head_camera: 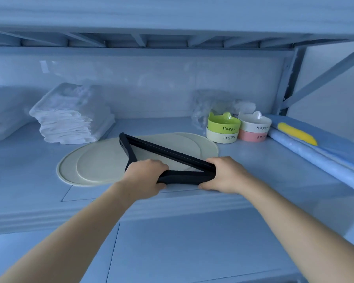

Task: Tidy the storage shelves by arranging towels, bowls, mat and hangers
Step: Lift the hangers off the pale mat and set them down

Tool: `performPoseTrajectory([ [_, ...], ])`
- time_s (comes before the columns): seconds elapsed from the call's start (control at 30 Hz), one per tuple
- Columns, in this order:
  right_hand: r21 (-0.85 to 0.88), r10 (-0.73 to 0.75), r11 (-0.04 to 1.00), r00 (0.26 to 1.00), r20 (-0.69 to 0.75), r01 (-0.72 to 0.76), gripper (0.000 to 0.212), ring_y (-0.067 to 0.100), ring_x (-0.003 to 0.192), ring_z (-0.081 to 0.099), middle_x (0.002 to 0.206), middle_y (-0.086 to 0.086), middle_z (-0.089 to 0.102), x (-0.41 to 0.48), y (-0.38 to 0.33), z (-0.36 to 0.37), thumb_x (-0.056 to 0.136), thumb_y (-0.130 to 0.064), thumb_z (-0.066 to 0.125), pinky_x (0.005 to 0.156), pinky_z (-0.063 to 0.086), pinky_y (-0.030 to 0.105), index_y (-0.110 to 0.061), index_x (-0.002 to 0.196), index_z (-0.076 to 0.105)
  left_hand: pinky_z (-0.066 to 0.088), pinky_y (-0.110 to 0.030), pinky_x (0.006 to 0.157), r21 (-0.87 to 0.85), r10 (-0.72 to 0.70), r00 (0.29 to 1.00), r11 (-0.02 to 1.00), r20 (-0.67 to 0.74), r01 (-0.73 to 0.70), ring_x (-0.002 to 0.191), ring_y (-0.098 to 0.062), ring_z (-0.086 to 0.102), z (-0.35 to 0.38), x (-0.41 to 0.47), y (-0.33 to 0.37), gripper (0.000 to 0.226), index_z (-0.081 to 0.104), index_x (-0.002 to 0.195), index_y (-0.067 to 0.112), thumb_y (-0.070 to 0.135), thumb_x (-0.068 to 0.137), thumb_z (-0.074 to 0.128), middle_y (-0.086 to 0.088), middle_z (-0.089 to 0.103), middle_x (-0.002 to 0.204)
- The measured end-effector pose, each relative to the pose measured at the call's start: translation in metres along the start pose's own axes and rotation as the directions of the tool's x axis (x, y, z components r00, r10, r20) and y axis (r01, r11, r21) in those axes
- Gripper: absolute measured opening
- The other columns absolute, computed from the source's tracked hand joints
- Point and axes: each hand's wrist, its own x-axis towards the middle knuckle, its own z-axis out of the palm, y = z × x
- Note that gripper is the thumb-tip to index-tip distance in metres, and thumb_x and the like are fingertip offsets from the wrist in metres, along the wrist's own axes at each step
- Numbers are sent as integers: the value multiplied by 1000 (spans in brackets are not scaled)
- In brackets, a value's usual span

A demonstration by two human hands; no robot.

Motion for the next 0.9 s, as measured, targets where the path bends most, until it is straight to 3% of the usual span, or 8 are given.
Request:
performPoseTrajectory([
  [0.07, -31, 10, 999, 999, -47, -11, 34, 15, 74, 56, 75, -15, 57, -14, -1, -3, 58, -53, 73, 53, 40, 26, -34, 74, 50, 49, -37, 75, -15, 28, 999, 999, -22, -28, 90, -18, 55, -1, -4, 5, 20, 54, 102, 25, 37, 86, 55, 8, 55, 98],
  [0.2, 1, 71, 997, 991, -115, -72, 51, 16, 86, 59, 92, -13, 63, -41, 10, -14, 58, -56, 74, 68, 50, 31, -32, 100, 58, 47, -33, 71, -4, 116, 989, 993, -87, -116, 87, -15, 53, -11, -4, 26, 17, 53, 101, 27, 37, 87, 54, 10, 52, 93],
  [0.57, 36, 131, 991, 915, -381, -127, 40, 8, 73, 54, 74, -15, 58, -123, 93, -84, 57, -51, 73, 59, 46, 28, -32, 87, 54, 39, -25, 68, 98, 343, 887, 939, -309, -329, 91, -13, 52, -55, 41, 141, 16, 53, 103, 31, 38, 89, 53, 13, 54, 94],
  [0.73, 9, 139, 989, 900, -414, -148, 68, 13, 107, 56, 119, -11, 59, -163, 159, -127, 67, -40, 73, 87, 49, 34, -33, 129, 46, 41, -26, 70, 84, 398, 853, 916, -337, -393, 91, -13, 53, -69, 82, 217, 19, 55, 104, 30, 37, 87, 55, 13, 56, 95],
  [0.9, -8, 183, 979, 887, -425, -206, 74, 12, 114, 54, 129, -13, 55, -184, 227, -162, 71, -42, 70, 91, 46, 31, -31, 137, 39, 43, -27, 72, 79, 428, 834, 900, -348, -429, 92, -12, 54, -70, 130, 288, 18, 55, 104, 30, 36, 86, 57, 13, 57, 96],
])
